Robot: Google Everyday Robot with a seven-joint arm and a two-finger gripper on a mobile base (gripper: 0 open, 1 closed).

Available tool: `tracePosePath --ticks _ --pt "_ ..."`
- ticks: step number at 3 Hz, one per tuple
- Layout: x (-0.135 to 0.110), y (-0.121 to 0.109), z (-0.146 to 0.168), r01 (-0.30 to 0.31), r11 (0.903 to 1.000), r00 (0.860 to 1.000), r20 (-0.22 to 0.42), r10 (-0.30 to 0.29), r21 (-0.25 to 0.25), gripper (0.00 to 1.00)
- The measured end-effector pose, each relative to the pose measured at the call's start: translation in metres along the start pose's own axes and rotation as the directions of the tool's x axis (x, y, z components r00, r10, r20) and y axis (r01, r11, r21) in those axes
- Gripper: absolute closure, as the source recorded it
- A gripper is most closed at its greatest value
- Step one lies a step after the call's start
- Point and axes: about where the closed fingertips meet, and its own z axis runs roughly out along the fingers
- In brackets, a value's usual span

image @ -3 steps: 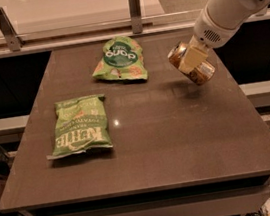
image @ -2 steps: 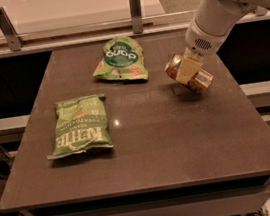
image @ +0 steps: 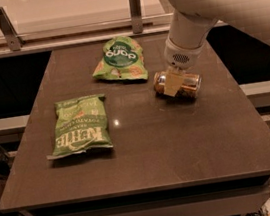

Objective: Knock orange can over

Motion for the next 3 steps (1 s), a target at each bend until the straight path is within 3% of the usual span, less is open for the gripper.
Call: tracePosePath --ticks 1,3 --pt "-0.0004 -0.0002 -0.0019 0.000 1.0000 1.000 0.000 0.000 0.000 0.82" --pt "-0.0008 0.0009 -0.0013 0.002 1.0000 1.000 -0.001 -0.002 -0.001 0.36"
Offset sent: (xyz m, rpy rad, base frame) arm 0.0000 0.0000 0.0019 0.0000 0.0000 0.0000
